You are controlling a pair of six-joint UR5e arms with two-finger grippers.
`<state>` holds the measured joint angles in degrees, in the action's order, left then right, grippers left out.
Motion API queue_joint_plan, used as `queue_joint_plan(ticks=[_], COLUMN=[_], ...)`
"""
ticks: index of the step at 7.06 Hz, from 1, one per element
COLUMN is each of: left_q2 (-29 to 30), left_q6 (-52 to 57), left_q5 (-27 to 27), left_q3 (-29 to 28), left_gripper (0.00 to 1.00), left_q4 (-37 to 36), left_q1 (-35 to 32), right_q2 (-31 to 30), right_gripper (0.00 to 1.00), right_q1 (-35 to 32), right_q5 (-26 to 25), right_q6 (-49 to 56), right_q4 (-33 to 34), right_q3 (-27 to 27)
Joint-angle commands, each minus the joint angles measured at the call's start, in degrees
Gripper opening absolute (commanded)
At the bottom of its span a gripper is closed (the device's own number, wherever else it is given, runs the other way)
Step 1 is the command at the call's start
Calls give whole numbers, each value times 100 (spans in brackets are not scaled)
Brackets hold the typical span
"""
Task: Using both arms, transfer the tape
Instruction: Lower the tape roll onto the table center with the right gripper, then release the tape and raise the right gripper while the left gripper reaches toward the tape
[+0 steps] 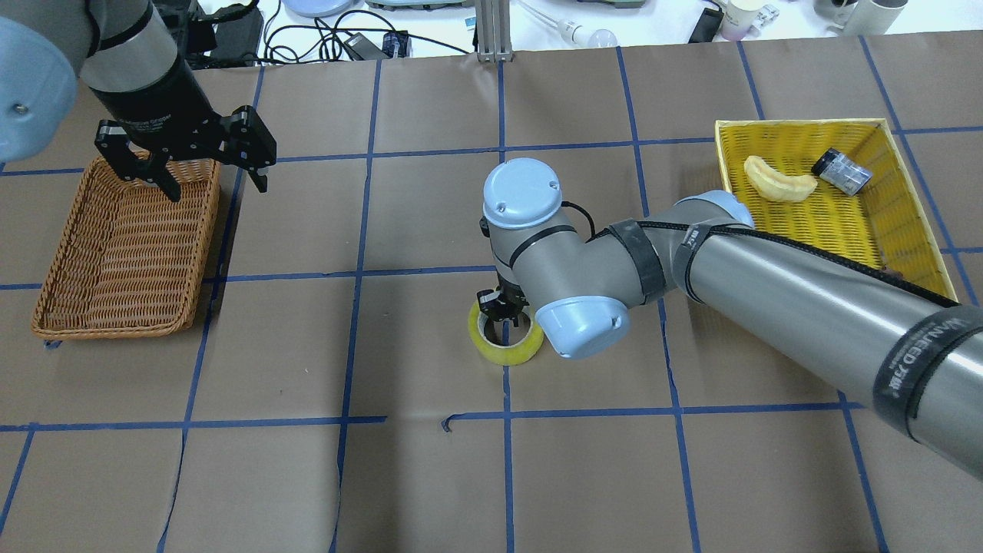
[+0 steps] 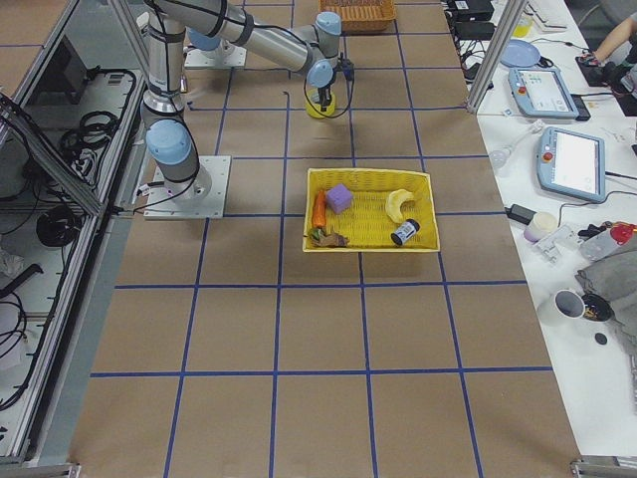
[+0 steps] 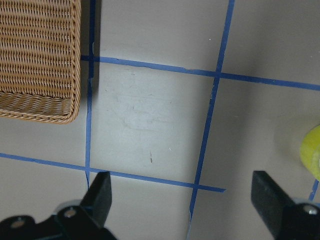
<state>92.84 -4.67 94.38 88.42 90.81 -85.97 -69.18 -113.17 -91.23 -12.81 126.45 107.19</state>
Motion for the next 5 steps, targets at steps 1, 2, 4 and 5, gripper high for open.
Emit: queue_joint_plan(ticks=[1,2,4,5], left_q2=[154,225,514,716], left_q6=[-174,-149,-332,-342], left_q5=[-364,-472,-473,-630], left_q3=[-27,25,104,401], left_gripper=[100,100,100,100], left_q4=[-263,-623,-1115,-1867], left_q1=[-42,-251,-945,-1226], right_q2=[-165,-532,-1112,-1481], right_gripper=[100,100,100,100], right_q1=[198,539,1163,1401], right_q5=[0,44,27,9], right_q6=[33,181,402,437], right_q4=[-555,-1291,-2000,-2158], right_q3=[-485,-793,-1120,-1139])
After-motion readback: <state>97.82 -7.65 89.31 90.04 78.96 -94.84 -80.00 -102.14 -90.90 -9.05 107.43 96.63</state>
